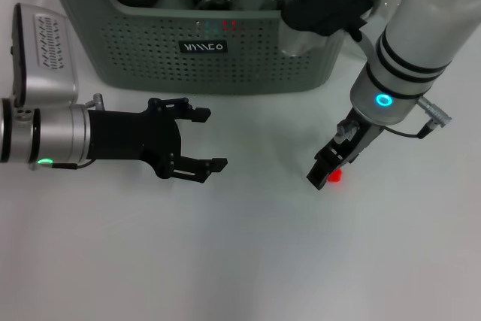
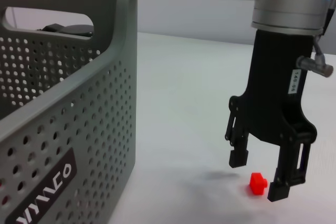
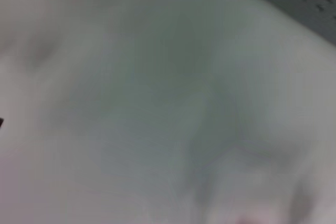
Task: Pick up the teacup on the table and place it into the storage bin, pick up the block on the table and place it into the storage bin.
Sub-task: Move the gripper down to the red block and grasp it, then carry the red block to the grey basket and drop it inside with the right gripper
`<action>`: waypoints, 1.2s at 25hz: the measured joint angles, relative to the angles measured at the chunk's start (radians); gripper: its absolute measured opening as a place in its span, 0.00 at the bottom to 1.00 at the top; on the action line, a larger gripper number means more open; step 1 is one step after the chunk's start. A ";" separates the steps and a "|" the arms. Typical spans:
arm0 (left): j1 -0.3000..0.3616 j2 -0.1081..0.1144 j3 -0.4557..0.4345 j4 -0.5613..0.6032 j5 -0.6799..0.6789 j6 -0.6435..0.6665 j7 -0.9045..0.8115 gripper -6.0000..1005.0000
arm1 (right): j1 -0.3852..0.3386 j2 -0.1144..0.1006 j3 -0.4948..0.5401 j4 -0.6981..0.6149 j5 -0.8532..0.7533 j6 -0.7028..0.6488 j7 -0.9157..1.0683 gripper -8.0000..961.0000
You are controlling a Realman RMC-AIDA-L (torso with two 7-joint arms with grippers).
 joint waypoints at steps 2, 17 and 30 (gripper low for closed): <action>0.001 0.000 0.000 -0.001 0.000 -0.001 0.000 0.88 | -0.002 0.000 -0.008 0.001 0.000 0.002 0.000 0.80; 0.004 0.000 -0.004 -0.005 0.001 -0.003 0.003 0.89 | 0.008 0.000 -0.065 0.017 0.000 0.020 -0.002 0.32; 0.011 0.001 -0.008 0.000 0.002 -0.001 0.003 0.88 | 0.001 -0.011 0.272 -0.439 0.101 -0.212 -0.090 0.24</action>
